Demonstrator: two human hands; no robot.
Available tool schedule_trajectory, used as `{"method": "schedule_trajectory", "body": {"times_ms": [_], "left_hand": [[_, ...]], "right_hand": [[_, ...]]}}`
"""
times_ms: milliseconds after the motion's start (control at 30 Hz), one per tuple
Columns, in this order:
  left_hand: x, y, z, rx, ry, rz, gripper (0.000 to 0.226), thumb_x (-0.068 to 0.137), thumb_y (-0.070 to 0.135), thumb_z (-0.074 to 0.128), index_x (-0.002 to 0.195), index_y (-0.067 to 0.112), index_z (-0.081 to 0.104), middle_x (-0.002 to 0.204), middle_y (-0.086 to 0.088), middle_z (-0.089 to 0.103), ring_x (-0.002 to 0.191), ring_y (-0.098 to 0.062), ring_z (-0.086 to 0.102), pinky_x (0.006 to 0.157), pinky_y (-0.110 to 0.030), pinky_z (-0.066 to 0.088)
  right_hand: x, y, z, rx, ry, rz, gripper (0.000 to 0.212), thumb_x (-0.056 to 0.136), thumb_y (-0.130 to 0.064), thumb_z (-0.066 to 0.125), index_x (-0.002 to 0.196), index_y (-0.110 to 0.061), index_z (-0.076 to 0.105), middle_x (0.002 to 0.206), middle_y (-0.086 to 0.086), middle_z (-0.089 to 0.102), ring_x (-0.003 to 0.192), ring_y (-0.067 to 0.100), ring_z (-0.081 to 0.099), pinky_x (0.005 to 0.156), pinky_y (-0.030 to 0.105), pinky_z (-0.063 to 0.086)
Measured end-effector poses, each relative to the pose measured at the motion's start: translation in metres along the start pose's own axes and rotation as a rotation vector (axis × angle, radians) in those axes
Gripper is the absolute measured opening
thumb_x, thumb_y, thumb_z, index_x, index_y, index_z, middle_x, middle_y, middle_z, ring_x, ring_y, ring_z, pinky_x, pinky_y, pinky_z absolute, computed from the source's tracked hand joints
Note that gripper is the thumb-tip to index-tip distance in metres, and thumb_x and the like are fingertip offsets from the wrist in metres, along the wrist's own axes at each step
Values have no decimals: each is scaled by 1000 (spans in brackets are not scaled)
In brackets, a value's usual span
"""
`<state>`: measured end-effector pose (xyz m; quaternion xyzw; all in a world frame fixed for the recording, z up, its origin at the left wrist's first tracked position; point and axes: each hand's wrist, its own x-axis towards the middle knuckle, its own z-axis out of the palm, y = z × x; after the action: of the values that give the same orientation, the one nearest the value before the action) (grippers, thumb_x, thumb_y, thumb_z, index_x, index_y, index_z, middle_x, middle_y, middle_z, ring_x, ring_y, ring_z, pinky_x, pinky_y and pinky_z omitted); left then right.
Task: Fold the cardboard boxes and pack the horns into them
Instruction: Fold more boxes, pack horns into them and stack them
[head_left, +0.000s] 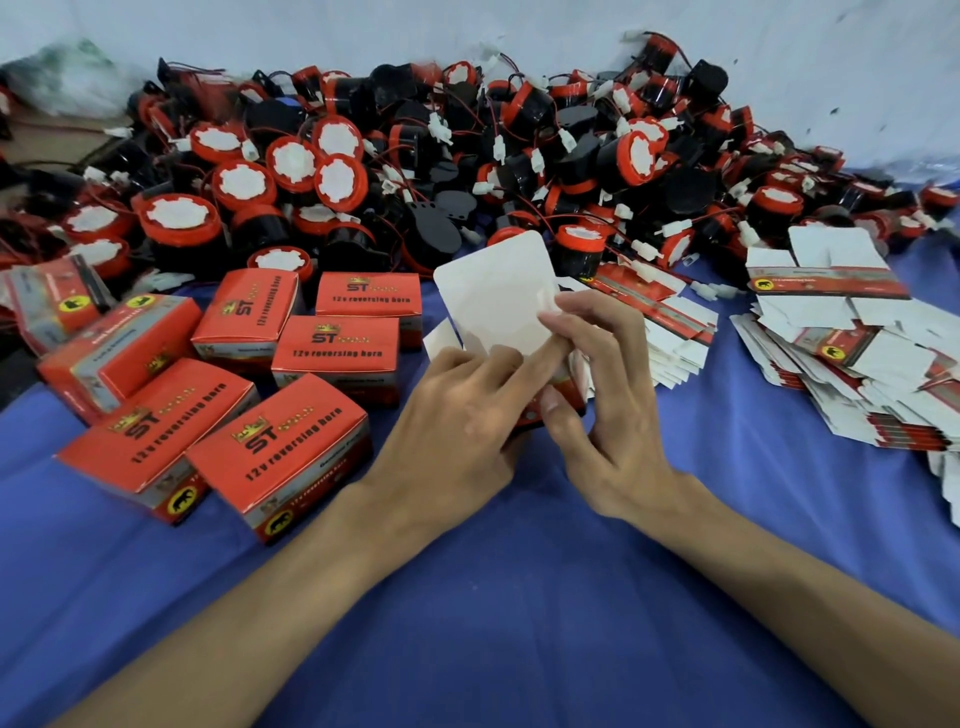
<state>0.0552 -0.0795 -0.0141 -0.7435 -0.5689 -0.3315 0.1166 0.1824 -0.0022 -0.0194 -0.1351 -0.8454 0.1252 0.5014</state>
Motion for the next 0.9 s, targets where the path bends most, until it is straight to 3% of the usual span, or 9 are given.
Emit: {"method": "schedule_trajectory", "body": {"times_ms": [133, 267, 367, 433, 533, 667, 767, 833, 900], "left_hand": [[0, 3, 0, 34, 31, -6, 75, 63, -10, 74, 134, 0, 51, 91, -12, 67, 77, -31, 62, 79, -37, 46], [1, 1, 2, 153, 41, 25, 83, 59, -16, 71, 137, 6, 51, 85, -8, 61, 78, -28, 59, 86, -35, 45], [1, -6, 2, 309, 26, 36, 78, 62, -10, 69, 135, 10, 54, 88, -8, 60, 82, -29, 61, 92, -42, 47], [1, -6, 2, 328, 7, 21, 61, 71, 6, 73, 129, 13, 59, 90, -9, 61, 84, -30, 61, 90, -43, 46], [0, -2, 1, 259, -4, -13, 43, 81, 35, 69, 118, 14, 65, 94, -10, 60, 85, -28, 60, 76, -41, 50], [0, 3, 1, 146, 136, 2, 41, 86, 32, 62, 118, 8, 66, 103, -13, 61, 93, -27, 58, 73, -41, 52], [1, 1, -1, 118, 380, 50, 29, 84, 21, 63, 110, 9, 68, 116, -16, 55, 108, -30, 50, 92, -41, 44], [2, -2, -1, 67, 475, -6, 27, 83, 19, 63, 108, 11, 64, 129, -15, 38, 126, -33, 36, 108, -43, 31], [2, -5, 2, -13, 442, -132, 29, 84, 19, 62, 110, 8, 63, 139, -20, 28, 138, -39, 24, 115, -46, 23]], "right_hand": [[1, 1, -1, 45, -1, 47, 40, 89, -16, 42, 125, 1, 49, 129, 19, 43, 122, 25, 43, 103, 30, 36], [7, 19, -6, 153, -18, 396, 39, 99, -21, 36, 129, -3, 51, 131, 8, 51, 123, 16, 48, 102, 28, 39], [6, 45, -7, -213, -484, 385, 40, 99, -14, 43, 135, 0, 50, 144, 17, 43, 137, 30, 35, 114, 41, 28], [0, 54, -4, -394, -667, 302, 44, 98, -19, 46, 140, -5, 46, 152, 12, 35, 142, 28, 27, 114, 43, 24], [0, 48, -6, -442, -603, 253, 40, 98, -30, 47, 133, -13, 56, 143, 4, 49, 129, 27, 43, 99, 42, 36], [8, 40, -13, -411, -499, 123, 42, 90, -32, 40, 99, -4, 71, 102, 11, 71, 90, 34, 64, 71, 39, 44], [12, 35, -16, -405, -466, 77, 30, 85, -24, 47, 77, -5, 69, 69, 11, 68, 62, 34, 61, 57, 32, 40], [12, 38, -18, -467, -454, 120, 21, 83, -20, 57, 75, -7, 71, 64, 9, 67, 61, 35, 61, 58, 28, 33], [12, 39, -18, -495, -420, 181, 23, 83, -21, 56, 79, -9, 74, 68, 10, 69, 64, 37, 61, 60, 29, 34]]}}
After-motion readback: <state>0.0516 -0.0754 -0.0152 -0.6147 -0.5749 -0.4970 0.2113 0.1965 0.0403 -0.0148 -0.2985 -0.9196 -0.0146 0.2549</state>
